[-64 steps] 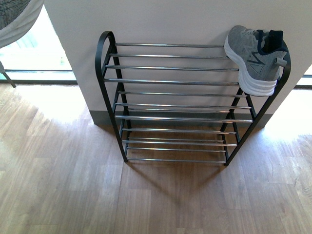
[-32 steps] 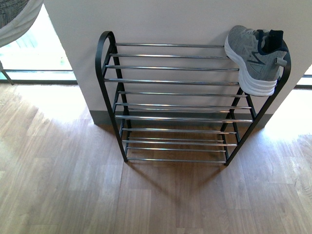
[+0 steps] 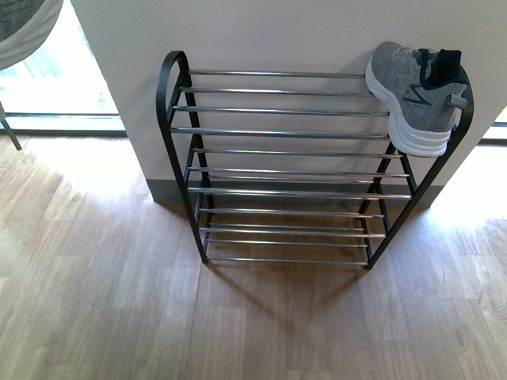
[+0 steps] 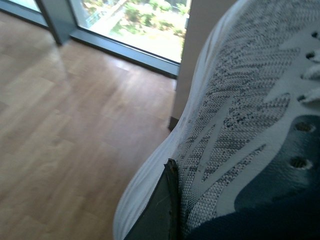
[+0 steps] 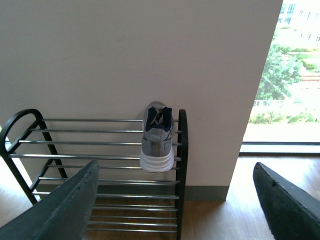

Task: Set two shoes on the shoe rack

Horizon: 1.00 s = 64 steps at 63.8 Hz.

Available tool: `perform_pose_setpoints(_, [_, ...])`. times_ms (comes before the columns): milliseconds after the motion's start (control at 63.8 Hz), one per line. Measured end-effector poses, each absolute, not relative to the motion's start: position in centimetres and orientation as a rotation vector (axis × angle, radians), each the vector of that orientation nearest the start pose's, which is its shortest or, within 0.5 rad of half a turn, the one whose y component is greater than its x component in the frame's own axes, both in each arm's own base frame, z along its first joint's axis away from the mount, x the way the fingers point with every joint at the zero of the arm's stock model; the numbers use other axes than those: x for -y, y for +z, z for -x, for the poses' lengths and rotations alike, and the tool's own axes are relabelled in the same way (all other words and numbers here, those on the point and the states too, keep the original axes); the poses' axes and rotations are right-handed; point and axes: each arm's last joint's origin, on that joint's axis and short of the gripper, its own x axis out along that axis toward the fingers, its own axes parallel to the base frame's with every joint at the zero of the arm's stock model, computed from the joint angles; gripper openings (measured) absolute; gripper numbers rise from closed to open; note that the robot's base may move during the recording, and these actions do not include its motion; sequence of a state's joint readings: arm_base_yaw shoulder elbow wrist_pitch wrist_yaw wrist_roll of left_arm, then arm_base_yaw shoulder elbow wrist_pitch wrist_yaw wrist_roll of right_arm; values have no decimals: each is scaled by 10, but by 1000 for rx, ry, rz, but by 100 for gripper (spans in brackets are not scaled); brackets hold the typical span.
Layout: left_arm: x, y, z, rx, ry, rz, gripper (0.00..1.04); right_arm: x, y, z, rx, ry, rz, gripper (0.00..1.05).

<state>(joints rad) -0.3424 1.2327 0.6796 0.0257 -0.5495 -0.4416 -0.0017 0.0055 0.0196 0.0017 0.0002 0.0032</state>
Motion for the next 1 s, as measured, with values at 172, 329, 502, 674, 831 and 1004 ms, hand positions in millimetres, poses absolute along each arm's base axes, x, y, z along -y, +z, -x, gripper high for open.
perform_pose_setpoints(172, [107, 205, -323, -533, 161, 387, 2, 0, 170, -97, 16, -2, -3, 96])
perform_pose_setpoints(329, [160, 164, -384, -681, 84, 509, 2, 0, 170, -97, 16, -2, -3, 96])
perform_pose_setpoints(502, [221, 128, -435, -800, 21, 547, 2, 0, 170, -97, 16, -2, -3, 96])
perform_pose_setpoints(674, [274, 110, -476, -884, -35, 600, 2, 0, 170, -97, 16, -2, -3, 96])
perform_pose_setpoints(831, [309, 102, -495, -929, -70, 629, 2, 0, 170, -97, 16, -2, -3, 96])
perform_pose_setpoints(1004, [326, 89, -497, -974, -83, 615, 2, 0, 170, -97, 16, -2, -3, 96])
